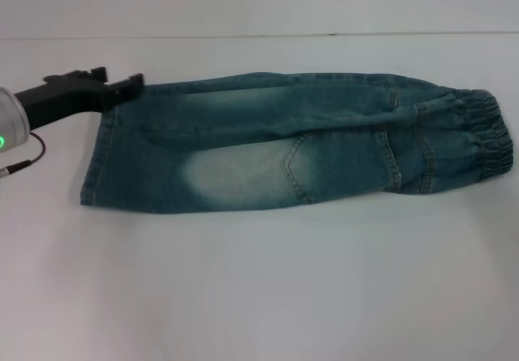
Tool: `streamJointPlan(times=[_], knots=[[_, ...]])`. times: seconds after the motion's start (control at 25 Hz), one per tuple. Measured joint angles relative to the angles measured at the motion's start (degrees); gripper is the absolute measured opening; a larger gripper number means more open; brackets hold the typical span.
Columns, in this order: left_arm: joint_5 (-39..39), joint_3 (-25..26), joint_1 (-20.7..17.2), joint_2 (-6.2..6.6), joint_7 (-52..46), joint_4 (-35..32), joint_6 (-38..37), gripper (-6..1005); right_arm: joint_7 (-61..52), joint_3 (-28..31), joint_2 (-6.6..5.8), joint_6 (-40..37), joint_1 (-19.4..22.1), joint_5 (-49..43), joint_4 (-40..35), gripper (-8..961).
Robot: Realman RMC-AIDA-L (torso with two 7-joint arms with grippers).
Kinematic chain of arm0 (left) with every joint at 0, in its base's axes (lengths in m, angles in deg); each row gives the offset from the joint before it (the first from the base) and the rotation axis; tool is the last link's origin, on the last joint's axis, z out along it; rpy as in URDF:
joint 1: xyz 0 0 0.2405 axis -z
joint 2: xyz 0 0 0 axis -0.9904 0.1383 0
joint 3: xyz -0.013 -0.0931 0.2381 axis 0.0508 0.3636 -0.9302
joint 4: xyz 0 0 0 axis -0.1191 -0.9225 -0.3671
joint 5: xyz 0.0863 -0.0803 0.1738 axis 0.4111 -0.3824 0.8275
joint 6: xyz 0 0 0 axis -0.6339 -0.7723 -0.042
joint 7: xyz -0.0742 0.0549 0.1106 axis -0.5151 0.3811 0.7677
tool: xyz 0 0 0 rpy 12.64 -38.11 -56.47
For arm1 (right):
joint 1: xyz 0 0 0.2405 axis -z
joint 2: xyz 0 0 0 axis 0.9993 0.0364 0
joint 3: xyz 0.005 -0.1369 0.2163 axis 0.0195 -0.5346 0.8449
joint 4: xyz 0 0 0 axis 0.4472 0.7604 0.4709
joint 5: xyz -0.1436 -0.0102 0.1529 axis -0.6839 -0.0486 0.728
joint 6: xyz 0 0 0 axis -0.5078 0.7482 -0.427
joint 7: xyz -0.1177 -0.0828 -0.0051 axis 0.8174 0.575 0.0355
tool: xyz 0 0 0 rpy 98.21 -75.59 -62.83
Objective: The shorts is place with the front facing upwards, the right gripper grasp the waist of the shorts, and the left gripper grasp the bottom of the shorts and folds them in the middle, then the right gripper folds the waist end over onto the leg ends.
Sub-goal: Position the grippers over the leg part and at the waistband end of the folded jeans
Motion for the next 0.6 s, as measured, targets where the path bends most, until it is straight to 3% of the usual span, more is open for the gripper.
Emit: streamJointPlan(times=[0.04,0.12,0.24,0.44,0.6], knots=[[0.0,-0.36,-0.27,0.0,0.0,-0.54,-2.0,533,-0.86,-0.25,-0.33,-2.15,0.74,-0.29,-1.16,736],[0.09,-1.79,-0.88,-0.02,0.26,-1.69,-6.07,761,-3.54,-1.04,-1.18,-6.8,2.08,-1.7,-3.27,779],[-0.35,-5.01,-1.89,-0.17,2.31,-2.86,-8.97,801,-8.63,-2.43,-3.37,-13.59,3.57,-5.56,-5.85,841],[-6.35,-6.9,-2.79,-0.56,7.36,-0.13,-8.89,842,-15.07,-4.4,-6.34,-17.92,3.74,-16.07,-7.76,924],[-12.58,-7.09,-2.22,-0.62,16.61,6.32,-7.68,833,-18.6,-6.15,-7.41,-18.22,2.41,-22.21,-7.81,923]])
